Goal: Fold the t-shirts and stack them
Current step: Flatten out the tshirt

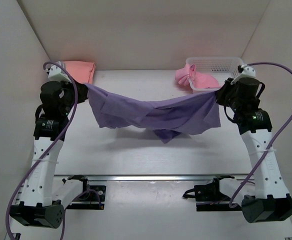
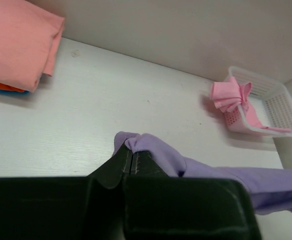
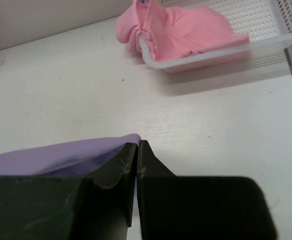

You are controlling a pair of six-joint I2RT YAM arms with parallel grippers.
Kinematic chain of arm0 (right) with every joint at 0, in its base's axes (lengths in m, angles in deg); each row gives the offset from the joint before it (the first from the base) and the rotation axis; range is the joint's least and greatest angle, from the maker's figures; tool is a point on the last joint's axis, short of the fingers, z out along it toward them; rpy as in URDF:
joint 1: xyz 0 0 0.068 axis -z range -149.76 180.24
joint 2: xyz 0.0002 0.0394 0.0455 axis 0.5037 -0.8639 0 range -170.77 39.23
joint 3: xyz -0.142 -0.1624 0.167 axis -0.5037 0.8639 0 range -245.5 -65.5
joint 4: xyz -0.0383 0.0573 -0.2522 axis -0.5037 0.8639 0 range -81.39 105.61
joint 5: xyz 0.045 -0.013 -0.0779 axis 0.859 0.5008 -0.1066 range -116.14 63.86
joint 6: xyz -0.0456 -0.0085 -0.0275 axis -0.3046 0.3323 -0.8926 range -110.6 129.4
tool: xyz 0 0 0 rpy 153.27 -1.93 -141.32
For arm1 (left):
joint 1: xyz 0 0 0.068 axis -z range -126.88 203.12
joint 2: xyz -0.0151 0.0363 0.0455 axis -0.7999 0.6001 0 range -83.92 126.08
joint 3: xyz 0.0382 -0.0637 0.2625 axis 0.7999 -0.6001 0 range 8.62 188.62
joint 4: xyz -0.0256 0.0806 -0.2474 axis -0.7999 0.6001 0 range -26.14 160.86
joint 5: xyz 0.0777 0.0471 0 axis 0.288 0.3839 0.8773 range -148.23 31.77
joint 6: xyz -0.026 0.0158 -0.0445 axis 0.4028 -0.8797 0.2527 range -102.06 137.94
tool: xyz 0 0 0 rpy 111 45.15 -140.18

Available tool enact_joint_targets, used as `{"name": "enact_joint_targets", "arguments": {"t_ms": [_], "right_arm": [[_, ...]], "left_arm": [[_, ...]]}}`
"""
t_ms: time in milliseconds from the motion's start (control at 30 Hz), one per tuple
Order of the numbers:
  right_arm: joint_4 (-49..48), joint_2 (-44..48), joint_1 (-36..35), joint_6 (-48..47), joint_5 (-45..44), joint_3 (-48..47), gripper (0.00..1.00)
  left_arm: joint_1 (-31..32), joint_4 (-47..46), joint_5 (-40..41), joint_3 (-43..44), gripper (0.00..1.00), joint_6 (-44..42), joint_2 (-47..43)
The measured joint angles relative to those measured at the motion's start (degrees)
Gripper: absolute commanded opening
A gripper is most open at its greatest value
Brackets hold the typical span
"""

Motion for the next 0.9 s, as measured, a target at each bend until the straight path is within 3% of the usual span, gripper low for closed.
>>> {"name": "enact_joint_targets", "arguments": {"t_ms": [133, 333, 533, 733, 900], "right_arm": [[1.0, -5.0, 3.7, -0.5, -0.9, -4.9, 0.00], [4.1, -8.4, 21.9, 0.3, 1.1, -6.8, 0.00], [9.1, -12.1, 18.8, -1.0, -0.9, -9.4, 0.00], [10.9, -11.7, 29.4, -1.1, 3.5, -8.7, 0.00], [9.7, -10.5, 27.7, -3.1, 8.1, -8.2, 0.00]], "left_arm": [[-1.3, 1.7, 2.8, 2.8, 0.00, -1.7, 1.8], [-3.4, 3.9, 7.2, 4.2, 0.00, -3.5, 3.8], [-3.4, 4.1, 8.7, 4.1, 0.00, -4.2, 3.3], [-3.3, 5.2, 10.8, 4.1, 0.00, -5.1, 3.0], [-4.7, 5.2, 9.1, 4.2, 0.00, -4.6, 3.0]]}}
